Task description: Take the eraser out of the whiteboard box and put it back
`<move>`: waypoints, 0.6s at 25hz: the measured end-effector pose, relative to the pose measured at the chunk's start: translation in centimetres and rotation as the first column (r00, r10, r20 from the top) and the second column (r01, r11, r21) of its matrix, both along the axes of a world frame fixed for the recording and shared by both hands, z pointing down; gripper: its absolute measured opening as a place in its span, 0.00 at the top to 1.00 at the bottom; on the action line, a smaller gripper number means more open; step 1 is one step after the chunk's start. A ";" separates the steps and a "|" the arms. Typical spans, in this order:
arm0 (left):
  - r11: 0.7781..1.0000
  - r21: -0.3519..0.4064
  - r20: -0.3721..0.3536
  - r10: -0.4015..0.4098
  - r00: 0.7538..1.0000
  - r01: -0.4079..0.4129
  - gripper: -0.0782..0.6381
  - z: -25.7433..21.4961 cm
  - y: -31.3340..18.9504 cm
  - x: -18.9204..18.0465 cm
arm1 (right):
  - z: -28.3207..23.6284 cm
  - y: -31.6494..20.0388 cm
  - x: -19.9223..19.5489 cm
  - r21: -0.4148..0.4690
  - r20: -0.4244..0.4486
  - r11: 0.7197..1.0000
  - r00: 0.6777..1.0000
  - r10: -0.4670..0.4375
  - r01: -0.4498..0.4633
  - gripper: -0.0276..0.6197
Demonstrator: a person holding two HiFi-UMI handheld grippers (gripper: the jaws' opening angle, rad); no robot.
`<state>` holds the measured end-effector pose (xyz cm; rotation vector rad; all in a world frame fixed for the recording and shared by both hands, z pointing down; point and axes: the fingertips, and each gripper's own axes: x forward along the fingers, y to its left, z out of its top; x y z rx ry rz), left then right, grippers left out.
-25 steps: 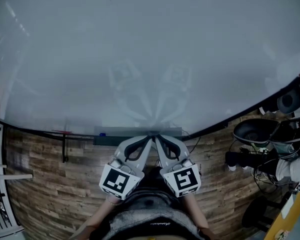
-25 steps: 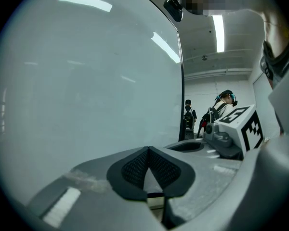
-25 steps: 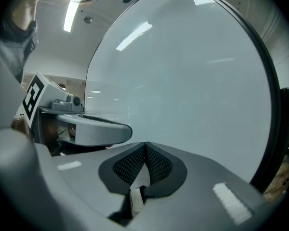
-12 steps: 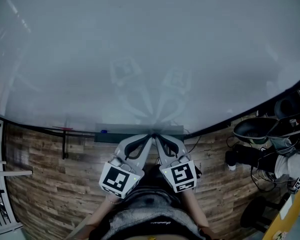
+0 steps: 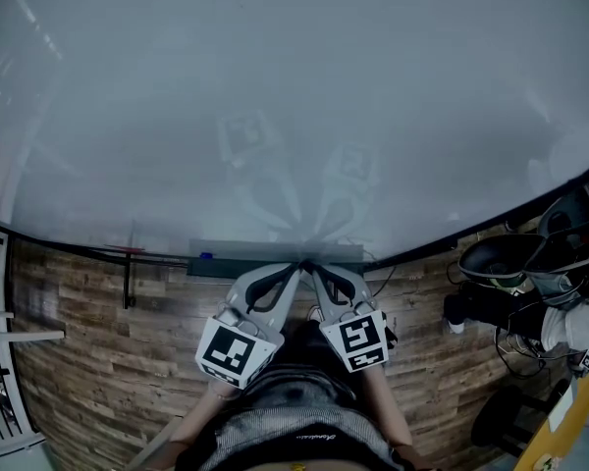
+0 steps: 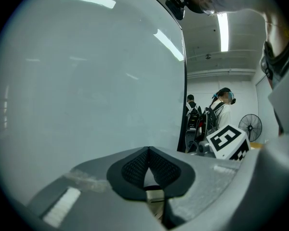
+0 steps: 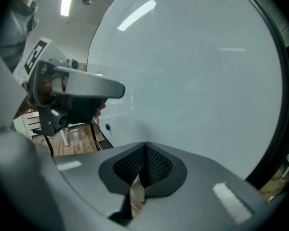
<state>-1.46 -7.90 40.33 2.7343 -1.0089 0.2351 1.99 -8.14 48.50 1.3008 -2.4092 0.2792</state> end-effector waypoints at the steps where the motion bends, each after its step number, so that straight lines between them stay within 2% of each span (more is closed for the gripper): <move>1: 1.000 -0.011 -0.005 -0.007 1.000 0.007 0.89 0.0 0.0 0.0 | 0.2 0.0 0.1 -0.006 -0.007 1.000 1.000 -0.002 0.002 0.95; 10: 1.000 -0.015 0.000 -0.009 1.000 0.009 0.89 0.2 0.1 0.1 | 2.0 0.7 0.3 -0.047 -0.028 0.999 0.999 -0.016 0.014 0.95; 15: 1.000 -0.020 -0.002 -0.012 1.000 0.011 0.89 0.3 0.2 0.0 | 1.8 0.9 0.1 -0.032 -0.022 0.999 0.999 -0.038 0.037 0.95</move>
